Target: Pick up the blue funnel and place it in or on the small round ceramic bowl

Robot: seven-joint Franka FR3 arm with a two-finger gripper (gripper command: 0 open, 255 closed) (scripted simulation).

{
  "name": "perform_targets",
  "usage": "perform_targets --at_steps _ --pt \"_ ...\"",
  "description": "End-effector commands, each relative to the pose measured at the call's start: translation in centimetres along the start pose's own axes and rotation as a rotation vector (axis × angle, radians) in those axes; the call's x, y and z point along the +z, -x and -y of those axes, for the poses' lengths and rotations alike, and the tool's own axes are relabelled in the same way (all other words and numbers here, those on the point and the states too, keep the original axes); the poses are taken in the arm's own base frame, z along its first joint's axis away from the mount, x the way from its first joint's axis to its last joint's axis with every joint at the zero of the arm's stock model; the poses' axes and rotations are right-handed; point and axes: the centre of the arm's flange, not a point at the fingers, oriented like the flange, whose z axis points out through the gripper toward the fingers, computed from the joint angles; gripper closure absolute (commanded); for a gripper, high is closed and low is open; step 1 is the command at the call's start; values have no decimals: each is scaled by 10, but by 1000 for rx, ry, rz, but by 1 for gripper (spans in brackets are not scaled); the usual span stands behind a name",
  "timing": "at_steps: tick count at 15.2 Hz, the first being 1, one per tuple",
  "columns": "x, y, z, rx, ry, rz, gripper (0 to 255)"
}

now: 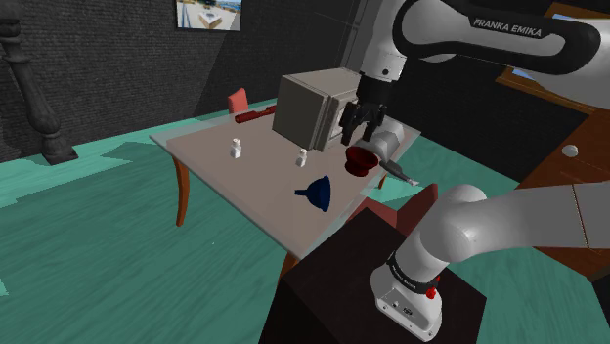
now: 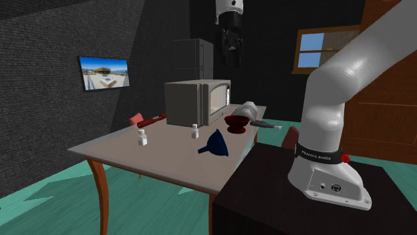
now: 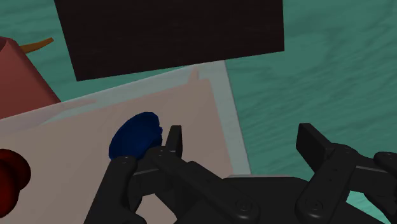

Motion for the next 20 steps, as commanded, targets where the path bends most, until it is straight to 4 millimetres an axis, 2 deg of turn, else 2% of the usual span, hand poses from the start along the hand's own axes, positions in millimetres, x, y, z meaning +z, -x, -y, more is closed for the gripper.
perform_targets --at_steps 1,20 --pt "0 0 0 0 0 0 0" --pt "184 -182 -61 -267 126 208 0"
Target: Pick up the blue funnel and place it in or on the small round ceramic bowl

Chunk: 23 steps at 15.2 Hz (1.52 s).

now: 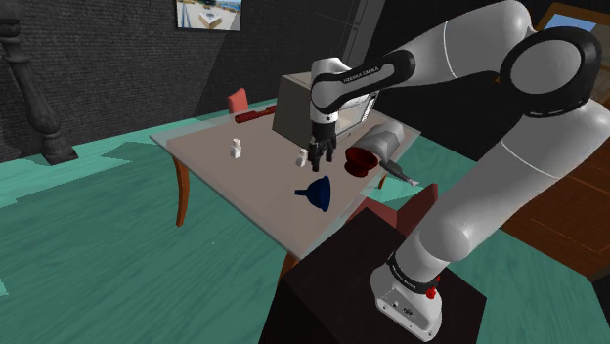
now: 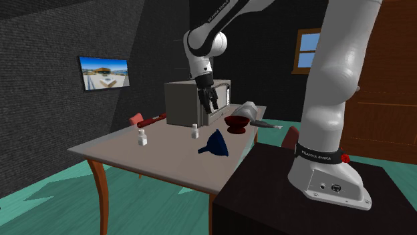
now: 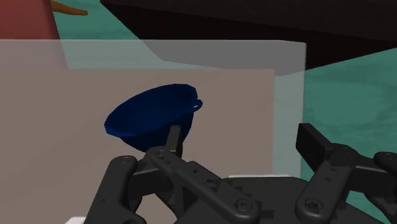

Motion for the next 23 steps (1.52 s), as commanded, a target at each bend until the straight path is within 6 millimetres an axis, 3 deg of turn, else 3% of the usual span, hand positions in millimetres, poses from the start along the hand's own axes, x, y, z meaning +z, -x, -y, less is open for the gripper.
perform_targets --at_steps 1,17,23 --pt "19 -22 -8 -30 14 22 0" --pt "174 -176 -58 -255 120 197 0" --pt "205 -170 -63 -255 120 197 0"
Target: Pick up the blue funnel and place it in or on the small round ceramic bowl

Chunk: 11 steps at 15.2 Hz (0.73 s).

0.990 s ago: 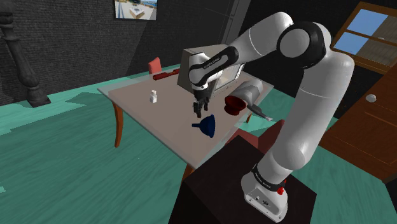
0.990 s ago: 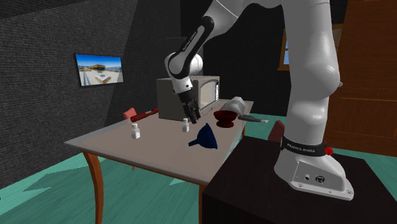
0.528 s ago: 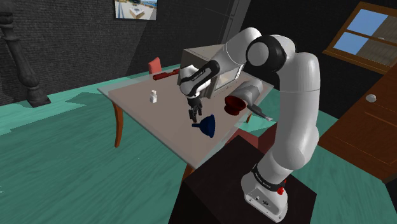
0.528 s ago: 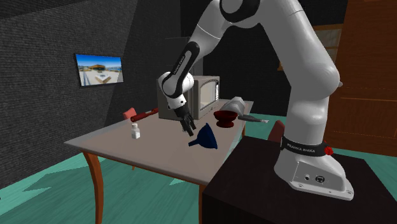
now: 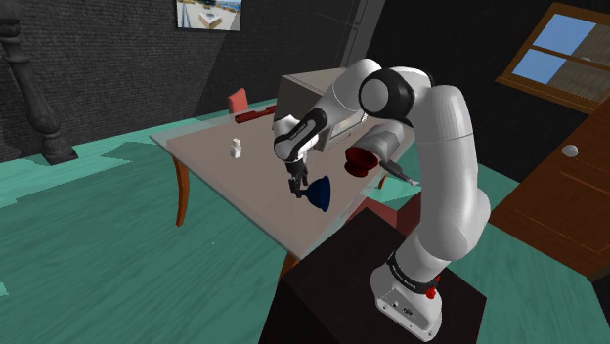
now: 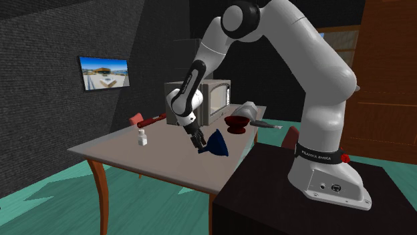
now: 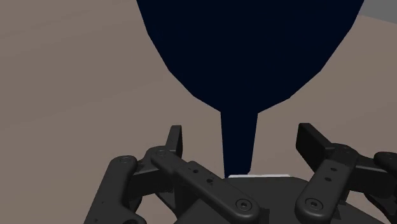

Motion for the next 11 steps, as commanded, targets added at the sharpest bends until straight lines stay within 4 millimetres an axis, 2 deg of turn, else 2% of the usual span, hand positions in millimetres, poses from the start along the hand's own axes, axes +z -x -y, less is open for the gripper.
perform_targets --at_steps 1,10,11 --pt "11 0 0 0 0 0 0" --pt "14 0 0 0 0 0 0" --pt "14 0 0 0 0 0 255"
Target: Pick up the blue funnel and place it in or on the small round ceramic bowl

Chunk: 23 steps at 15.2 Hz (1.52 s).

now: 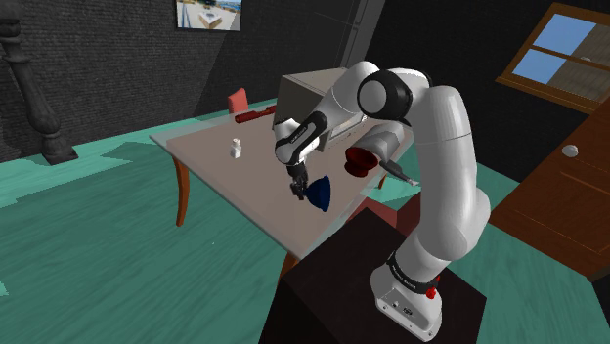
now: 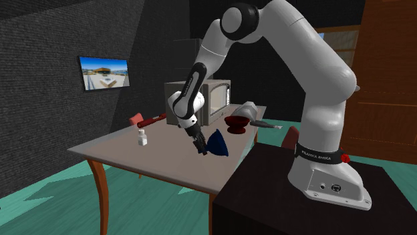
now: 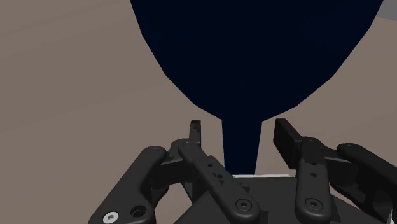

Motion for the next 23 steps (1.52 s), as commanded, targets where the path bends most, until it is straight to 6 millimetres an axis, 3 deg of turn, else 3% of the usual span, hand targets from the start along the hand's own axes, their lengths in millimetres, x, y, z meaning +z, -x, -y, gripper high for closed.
perform_targets --at_steps 1,9,23 --pt "0 0 0 0 0 0 255" --pt "0 0 0 0 0 0 255" --pt "-65 35 0 0 0 0 255"
